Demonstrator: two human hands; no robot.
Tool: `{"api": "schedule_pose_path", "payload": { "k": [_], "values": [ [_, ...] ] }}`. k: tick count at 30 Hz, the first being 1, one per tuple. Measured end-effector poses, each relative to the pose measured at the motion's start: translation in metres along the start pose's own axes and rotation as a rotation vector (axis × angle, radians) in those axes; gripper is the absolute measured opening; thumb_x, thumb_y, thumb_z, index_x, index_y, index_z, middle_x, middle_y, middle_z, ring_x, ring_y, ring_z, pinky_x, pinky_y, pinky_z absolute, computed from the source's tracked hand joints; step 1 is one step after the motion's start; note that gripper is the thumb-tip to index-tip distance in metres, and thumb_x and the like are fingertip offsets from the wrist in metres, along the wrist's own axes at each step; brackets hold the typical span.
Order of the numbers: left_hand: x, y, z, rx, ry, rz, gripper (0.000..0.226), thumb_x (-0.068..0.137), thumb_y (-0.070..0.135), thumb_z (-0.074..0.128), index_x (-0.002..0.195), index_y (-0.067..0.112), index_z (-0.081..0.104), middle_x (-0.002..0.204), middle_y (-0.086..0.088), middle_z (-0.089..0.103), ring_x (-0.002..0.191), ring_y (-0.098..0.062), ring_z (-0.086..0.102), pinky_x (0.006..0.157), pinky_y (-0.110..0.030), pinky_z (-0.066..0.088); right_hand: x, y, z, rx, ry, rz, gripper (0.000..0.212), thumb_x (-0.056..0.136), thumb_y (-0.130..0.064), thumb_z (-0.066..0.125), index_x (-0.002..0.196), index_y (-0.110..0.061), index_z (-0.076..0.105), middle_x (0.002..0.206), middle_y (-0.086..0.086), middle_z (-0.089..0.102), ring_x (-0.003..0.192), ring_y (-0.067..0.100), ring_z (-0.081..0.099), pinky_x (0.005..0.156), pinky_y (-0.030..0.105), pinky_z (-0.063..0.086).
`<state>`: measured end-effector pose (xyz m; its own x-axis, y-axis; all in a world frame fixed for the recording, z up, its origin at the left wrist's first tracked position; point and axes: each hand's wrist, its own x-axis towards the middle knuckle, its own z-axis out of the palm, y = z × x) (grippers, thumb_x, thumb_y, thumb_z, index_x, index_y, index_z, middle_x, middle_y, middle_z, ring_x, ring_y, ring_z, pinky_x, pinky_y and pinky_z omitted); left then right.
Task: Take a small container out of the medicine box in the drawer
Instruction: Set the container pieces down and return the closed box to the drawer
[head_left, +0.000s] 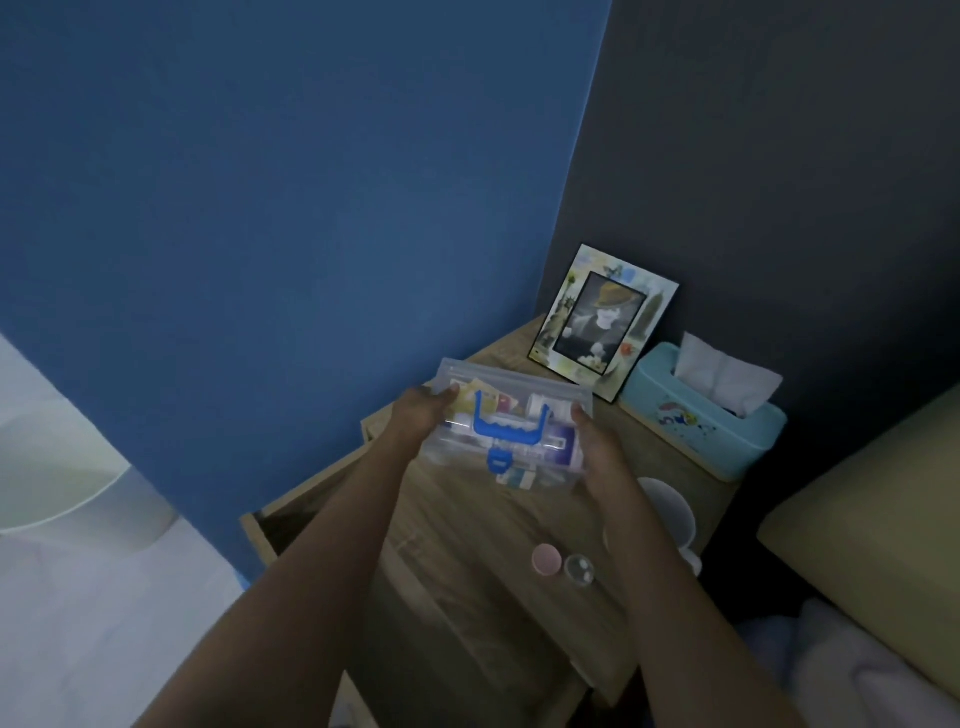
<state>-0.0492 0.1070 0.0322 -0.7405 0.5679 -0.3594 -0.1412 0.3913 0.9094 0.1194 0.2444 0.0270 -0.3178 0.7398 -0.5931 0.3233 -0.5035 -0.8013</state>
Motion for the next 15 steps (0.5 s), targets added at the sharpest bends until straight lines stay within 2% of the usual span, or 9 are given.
{"api": "schedule_pose_path", "payload": {
  "k": [3, 5, 6, 7, 8, 9, 10, 12, 15],
  "values": [
    [-0.009, 0.004, -0.015, -0.008, -0.007, -0.011, 0.037, 0.089, 0.024, 0.065, 0.114, -0.004, 0.066, 0.115, -0.017, 0.066, 0.115, -0.037, 0.062, 0.101, -0.047, 0.048, -0.020, 0.001, 0.002, -0.002, -0.005, -0.009, 0.052, 0.095, -0.046, 0.052, 0.121, -0.003, 0.063, 0.100, 0.016, 0.069, 0.069, 0.026, 0.066, 0.065, 0.036, 0.055],
    [-0.019, 0.009, -0.031, 0.016, -0.008, 0.016, 0.037, 0.088, 0.021, 0.066, 0.115, -0.005, 0.066, 0.112, -0.019, 0.067, 0.109, -0.036, 0.064, 0.098, -0.045, 0.051, -0.043, 0.006, 0.007, 0.048, -0.018, 0.010, 0.050, 0.094, -0.047, 0.053, 0.121, -0.006, 0.062, 0.096, 0.012, 0.070, 0.069, 0.023, 0.067, 0.057, 0.031, 0.054],
    [-0.024, 0.013, -0.040, 0.048, -0.018, 0.032, 0.033, 0.087, 0.022, 0.067, 0.108, -0.003, 0.069, 0.105, -0.019, 0.069, 0.099, -0.034, 0.067, 0.091, -0.039, 0.054, -0.057, 0.010, 0.010, 0.097, -0.030, 0.028, 0.048, 0.093, -0.048, 0.053, 0.121, -0.009, 0.062, 0.094, 0.010, 0.071, 0.071, 0.022, 0.068, 0.057, 0.031, 0.054],
    [-0.030, 0.017, -0.051, 0.088, -0.034, 0.050, 0.025, 0.086, 0.024, 0.068, 0.096, 0.001, 0.072, 0.092, -0.016, 0.071, 0.085, -0.029, 0.067, 0.077, -0.028, 0.057, -0.072, 0.016, 0.012, 0.145, -0.047, 0.048, 0.047, 0.093, -0.048, 0.054, 0.120, -0.011, 0.061, 0.094, 0.009, 0.071, 0.075, 0.023, 0.070, 0.061, 0.034, 0.056],
    [-0.037, 0.022, -0.062, 0.122, -0.050, 0.063, 0.018, 0.085, 0.025, 0.069, 0.082, 0.007, 0.071, 0.079, -0.010, 0.069, 0.072, -0.024, 0.064, 0.060, -0.019, 0.055, -0.089, 0.023, 0.015, 0.187, -0.064, 0.067, 0.045, 0.092, -0.049, 0.055, 0.120, -0.013, 0.061, 0.099, 0.008, 0.072, 0.082, 0.025, 0.072, 0.071, 0.040, 0.059],
    [-0.045, 0.027, -0.073, 0.143, -0.062, 0.077, 0.017, 0.085, 0.025, 0.069, 0.074, 0.013, 0.068, 0.071, -0.004, 0.066, 0.065, -0.019, 0.060, 0.052, -0.017, 0.050, -0.105, 0.032, 0.017, 0.219, -0.076, 0.080, 0.043, 0.092, -0.048, 0.056, 0.118, -0.014, 0.062, 0.102, 0.009, 0.073, 0.088, 0.027, 0.073, 0.082, 0.045, 0.059],
    [-0.051, 0.029, -0.083, 0.167, -0.075, 0.091, 0.017, 0.084, 0.025, 0.069, 0.071, 0.015, 0.066, 0.068, -0.002, 0.064, 0.061, -0.017, 0.058, 0.052, -0.020, 0.046, -0.120, 0.042, 0.020, 0.248, -0.080, 0.080, 0.039, 0.091, -0.045, 0.058, 0.114, -0.015, 0.064, 0.102, 0.008, 0.074, 0.089, 0.027, 0.074, 0.087, 0.048, 0.057],
    [-0.063, 0.028, -0.102, 0.231, -0.109, 0.116, 0.016, 0.084, 0.026, 0.070, 0.073, 0.014, 0.067, 0.070, -0.003, 0.063, 0.062, -0.017, 0.057, 0.060, -0.026, 0.043, -0.150, 0.064, 0.026, 0.261, -0.067, 0.074, 0.030, 0.090, -0.042, 0.060, 0.105, -0.017, 0.065, 0.094, 0.006, 0.077, 0.083, 0.024, 0.076, 0.085, 0.048, 0.059],
    [-0.078, 0.013, -0.121, 0.368, -0.165, 0.085, 0.026, 0.084, 0.031, 0.069, 0.095, 0.008, 0.072, 0.091, -0.007, 0.068, 0.082, -0.021, 0.061, 0.081, -0.034, 0.046, -0.183, 0.100, 0.039, 0.262, -0.059, 0.118, 0.032, 0.090, -0.041, 0.059, 0.112, -0.017, 0.061, 0.098, 0.006, 0.075, 0.086, 0.022, 0.075, 0.086, 0.046, 0.058]
  ]
}}
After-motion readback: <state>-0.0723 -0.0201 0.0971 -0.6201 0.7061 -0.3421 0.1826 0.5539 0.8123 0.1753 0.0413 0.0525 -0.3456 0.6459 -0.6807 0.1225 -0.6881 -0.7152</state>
